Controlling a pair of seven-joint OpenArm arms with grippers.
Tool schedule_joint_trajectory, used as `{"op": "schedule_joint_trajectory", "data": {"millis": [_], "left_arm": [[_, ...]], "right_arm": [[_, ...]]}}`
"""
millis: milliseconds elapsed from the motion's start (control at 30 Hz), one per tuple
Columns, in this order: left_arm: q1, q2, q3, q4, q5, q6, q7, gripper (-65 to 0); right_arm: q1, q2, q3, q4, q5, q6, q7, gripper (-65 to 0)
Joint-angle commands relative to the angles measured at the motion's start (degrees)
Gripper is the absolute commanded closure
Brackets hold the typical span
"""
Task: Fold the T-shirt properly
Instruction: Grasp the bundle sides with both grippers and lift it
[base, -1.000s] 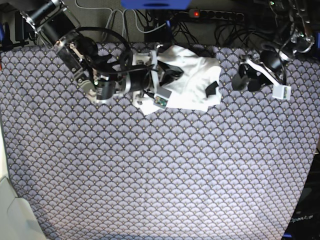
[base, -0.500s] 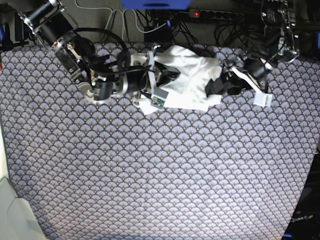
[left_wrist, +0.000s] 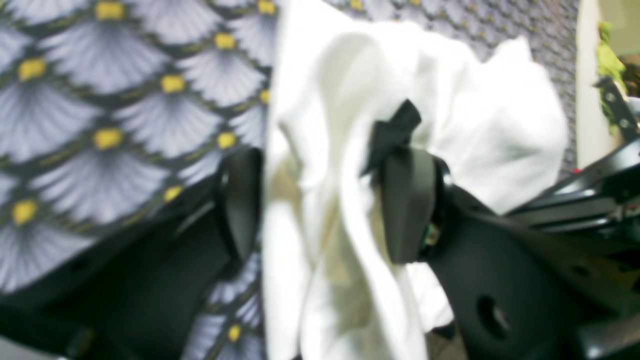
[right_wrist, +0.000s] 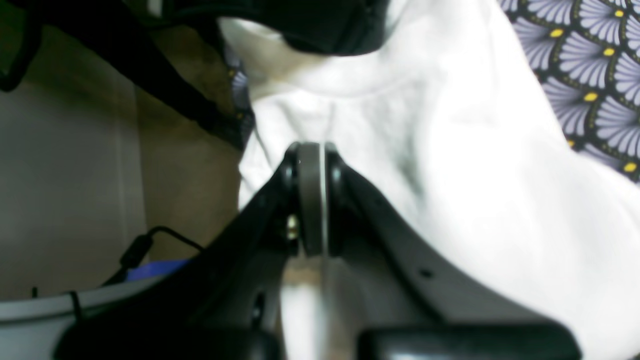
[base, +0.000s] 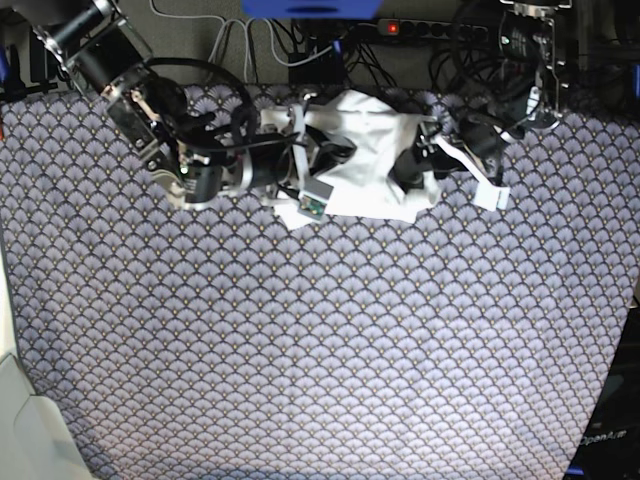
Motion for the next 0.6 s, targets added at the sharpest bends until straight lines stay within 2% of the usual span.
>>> {"op": "schedule_joint_trajectory", "data": {"millis": [0,200,267,400,567], "left_arm": [[-0.74,-0.43,-0.23,0.26,-0.83,-0.48,-0.74,-37.2],[-2.68,0.54,-0.14,-3.17,-0.83,-0.48,-0.57,-36.5],[-3.20,0.54,-0.14,-4.22,-0.83,-0.48,-0.48,-33.1],[-4.70,1.24,-0.14,-5.89,-0.83,-0.48,-0.22,-21.5],[-6.98,0.80,2.84,-7.39,-0.83,-0.39,-0.57,-0.3]], "right_arm": [[1.09,0.52,0.28,0.84,1.28,0.37,1.37,0.0],[1.09,0.95,0.28,0.84,1.19,0.37,1.46,0.0],[1.09,1.31,0.28,0.84,1.19,0.37,1.46,0.0],[1.09,2.27,0.72,0.84,1.19,0.37,1.46,0.0],[0.65,2.62,5.21,1.10,1.28,0.73,1.02,0.0]]}}
